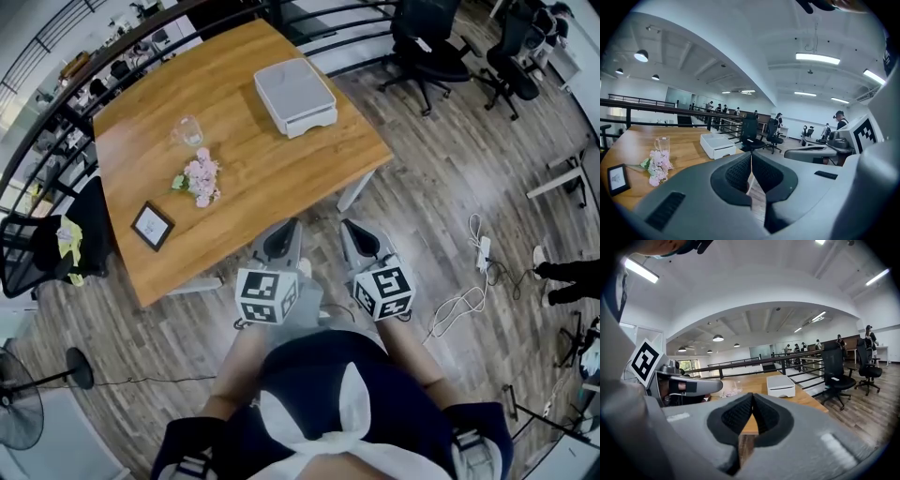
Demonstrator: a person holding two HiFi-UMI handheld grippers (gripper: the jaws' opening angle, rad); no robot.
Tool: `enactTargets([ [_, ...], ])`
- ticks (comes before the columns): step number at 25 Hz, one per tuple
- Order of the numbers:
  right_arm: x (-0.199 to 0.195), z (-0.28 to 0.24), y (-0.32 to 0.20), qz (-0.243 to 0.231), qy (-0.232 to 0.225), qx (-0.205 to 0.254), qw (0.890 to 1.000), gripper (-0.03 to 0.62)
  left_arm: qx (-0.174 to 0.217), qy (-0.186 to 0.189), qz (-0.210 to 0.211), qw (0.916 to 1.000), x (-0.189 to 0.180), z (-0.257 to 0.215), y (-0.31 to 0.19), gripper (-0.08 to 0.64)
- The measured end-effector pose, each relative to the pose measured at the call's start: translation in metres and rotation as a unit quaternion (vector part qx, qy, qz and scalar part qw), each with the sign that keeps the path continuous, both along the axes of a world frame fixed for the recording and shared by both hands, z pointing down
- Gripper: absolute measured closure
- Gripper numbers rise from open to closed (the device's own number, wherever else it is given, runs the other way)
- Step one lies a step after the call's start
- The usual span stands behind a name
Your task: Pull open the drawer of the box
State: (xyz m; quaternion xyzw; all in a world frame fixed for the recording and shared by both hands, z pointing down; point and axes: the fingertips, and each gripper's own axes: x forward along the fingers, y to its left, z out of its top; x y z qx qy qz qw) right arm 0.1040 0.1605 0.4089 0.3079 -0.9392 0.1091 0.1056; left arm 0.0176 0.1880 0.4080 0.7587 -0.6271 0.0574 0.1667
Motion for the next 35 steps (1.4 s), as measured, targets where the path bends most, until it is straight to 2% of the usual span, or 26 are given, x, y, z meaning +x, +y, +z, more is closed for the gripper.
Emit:
enactTargets([
  [7,-0.044,0.006,-0.06,-0.002,0.008,-0.008,1.0,0.594,-0.007,0.001,0.006,1.0,-0.046,0.004,-0.062,0.537],
  [11,-0.063,0.013,-0.09,0.006,-0.008,-0.041,0.999,0.587,-0.006,0.001,0.015,0.9999,-0.068,0.004,-0.093,0.537],
  [12,-0.068,0.015,-0.097,0.009,-0.015,-0.053,0.998,0.54,-0.006,0.001,0.017,0.9998,-0.073,0.004,-0.099,0.537],
  [17,-0.087,0.025,-0.128,0.031,-0.05,-0.1,0.993,0.523,-0.012,-0.014,0.024,0.9995,-0.102,0.01,-0.124,0.537],
  [21,-0.094,0.03,-0.146,0.045,-0.059,-0.114,0.991,0.492,-0.015,-0.004,0.027,0.9995,-0.113,0.014,-0.138,0.537],
  [27,-0.105,0.028,-0.166,0.042,-0.072,-0.123,0.989,0.448,-0.014,-0.002,0.032,0.9994,-0.12,0.013,-0.153,0.537],
  [35,-0.121,0.048,-0.206,0.04,-0.075,-0.143,0.986,0.443,-0.03,0.001,0.031,0.9991,-0.13,0.035,-0.186,0.537],
])
